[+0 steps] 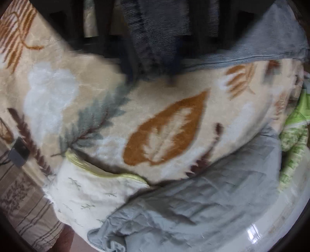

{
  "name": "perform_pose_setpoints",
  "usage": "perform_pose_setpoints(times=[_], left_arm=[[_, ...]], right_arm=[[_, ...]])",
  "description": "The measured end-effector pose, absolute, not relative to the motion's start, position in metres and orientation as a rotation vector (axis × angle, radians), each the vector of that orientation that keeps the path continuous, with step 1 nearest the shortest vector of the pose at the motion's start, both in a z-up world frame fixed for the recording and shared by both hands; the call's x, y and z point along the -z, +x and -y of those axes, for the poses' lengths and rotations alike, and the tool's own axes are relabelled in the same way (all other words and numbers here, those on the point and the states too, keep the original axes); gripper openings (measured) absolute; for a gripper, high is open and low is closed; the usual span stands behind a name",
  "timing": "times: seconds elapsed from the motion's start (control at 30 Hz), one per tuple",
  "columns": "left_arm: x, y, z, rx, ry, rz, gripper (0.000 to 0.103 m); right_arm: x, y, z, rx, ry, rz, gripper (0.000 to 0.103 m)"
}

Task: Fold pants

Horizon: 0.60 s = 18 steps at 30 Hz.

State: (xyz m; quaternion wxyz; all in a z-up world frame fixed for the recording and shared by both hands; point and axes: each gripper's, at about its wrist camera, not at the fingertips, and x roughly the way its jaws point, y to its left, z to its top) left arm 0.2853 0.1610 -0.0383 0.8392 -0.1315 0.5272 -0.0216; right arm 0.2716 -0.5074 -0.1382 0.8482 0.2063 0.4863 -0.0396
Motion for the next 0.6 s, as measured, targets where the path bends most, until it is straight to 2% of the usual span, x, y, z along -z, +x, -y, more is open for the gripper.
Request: perform_pose_setpoints(times=[0.33, 0.4, 0.6], left_arm=[[0.021, 0.252, -0.178, 0.076, -0.346, -1.059, 0.012], [0.013, 0.24, -0.181, 0.096, -0.357, -1.035, 0.012], [-0.006, 0.194, -0.186, 0.171, -0.391, -0.974, 0.012]], right_arm=[[0.089, 0.224, 0.504, 0.051, 0.454, -0.887, 0.017], [0.08, 0.213, 0.505, 0.052, 0.457, -0.863, 0.01], [0.059, 0.172, 0.513, 0.04, 0.506, -0.795, 0.01]])
